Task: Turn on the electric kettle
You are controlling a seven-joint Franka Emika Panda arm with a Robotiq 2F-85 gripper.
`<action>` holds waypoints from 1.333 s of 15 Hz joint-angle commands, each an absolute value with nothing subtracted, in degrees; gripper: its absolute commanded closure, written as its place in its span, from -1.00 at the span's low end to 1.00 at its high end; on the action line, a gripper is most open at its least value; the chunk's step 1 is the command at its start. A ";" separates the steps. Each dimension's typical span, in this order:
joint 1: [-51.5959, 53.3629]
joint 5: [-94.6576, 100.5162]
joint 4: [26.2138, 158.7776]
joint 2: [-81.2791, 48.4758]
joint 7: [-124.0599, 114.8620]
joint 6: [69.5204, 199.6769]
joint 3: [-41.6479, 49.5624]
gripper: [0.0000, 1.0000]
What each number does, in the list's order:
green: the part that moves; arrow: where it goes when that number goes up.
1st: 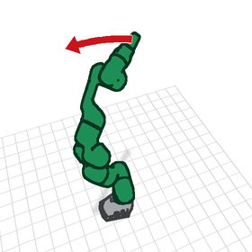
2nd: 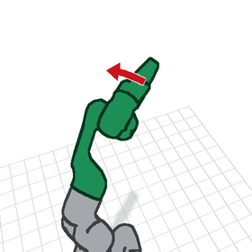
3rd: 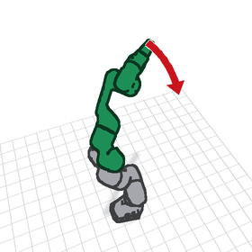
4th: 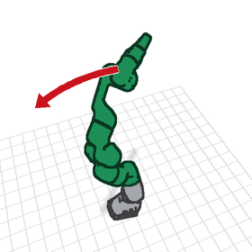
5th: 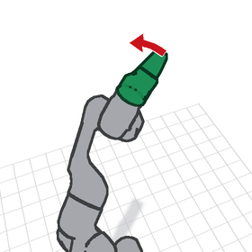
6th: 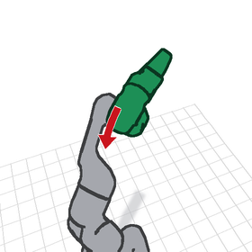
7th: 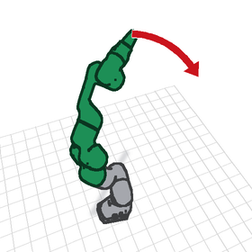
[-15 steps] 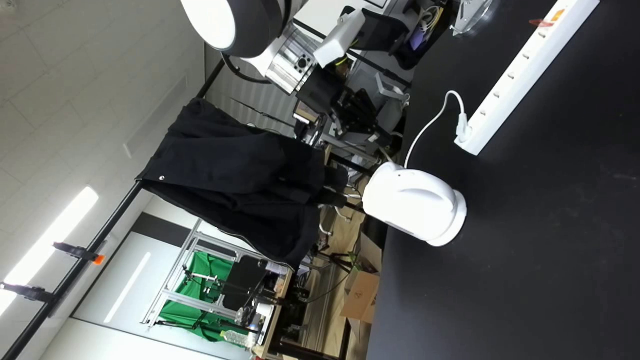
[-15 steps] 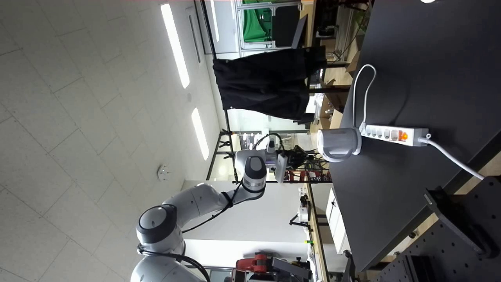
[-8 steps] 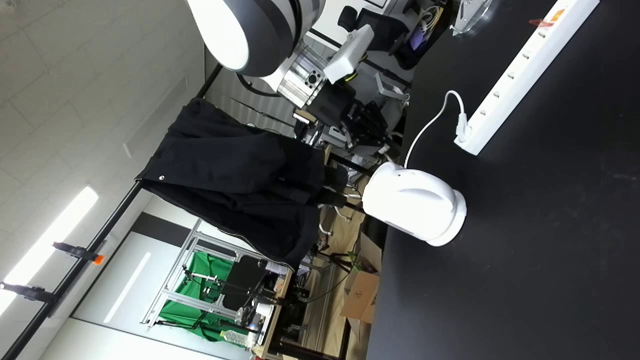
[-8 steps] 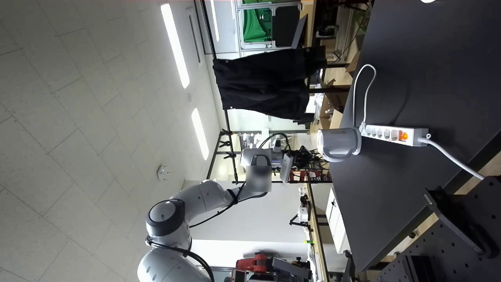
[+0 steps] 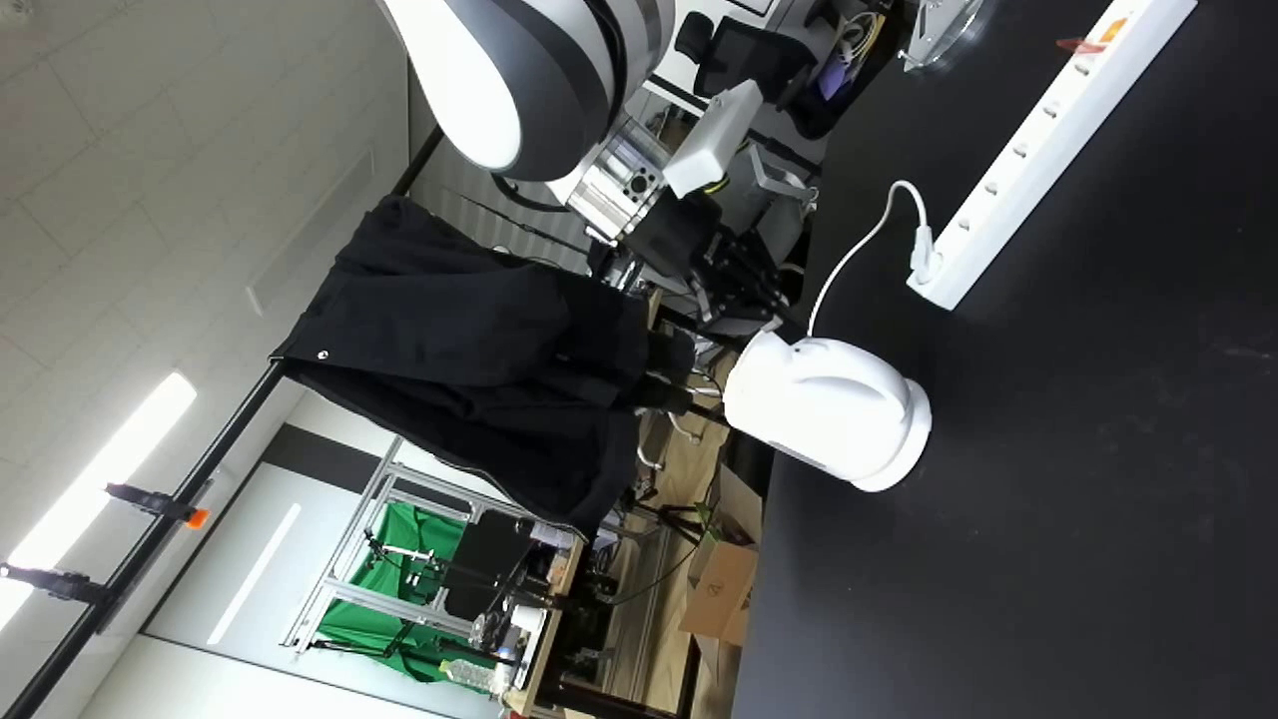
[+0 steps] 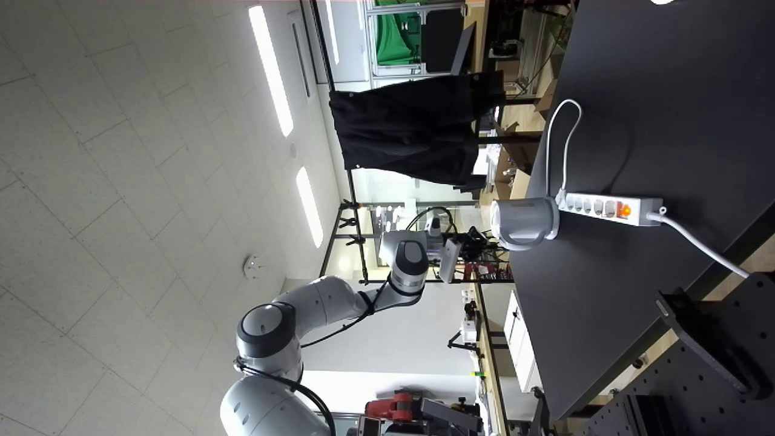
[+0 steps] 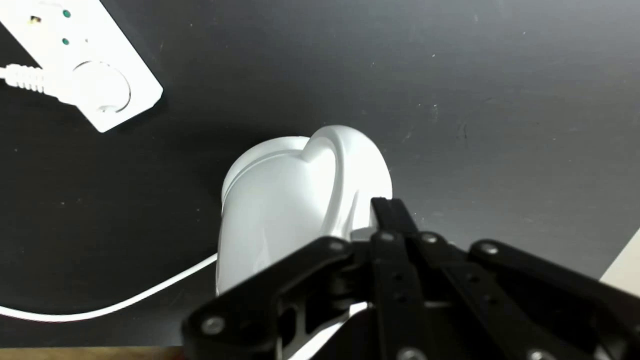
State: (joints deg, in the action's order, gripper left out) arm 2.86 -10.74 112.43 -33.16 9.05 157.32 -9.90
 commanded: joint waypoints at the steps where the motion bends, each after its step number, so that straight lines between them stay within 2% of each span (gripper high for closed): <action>1: 2.11 -10.31 112.24 -33.49 8.80 160.90 -11.22 1.00; 20: 2.67 -7.23 111.96 -35.89 7.94 164.90 -10.28 1.00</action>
State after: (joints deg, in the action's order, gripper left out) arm 2.83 -8.75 112.53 -35.19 9.16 164.06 -10.56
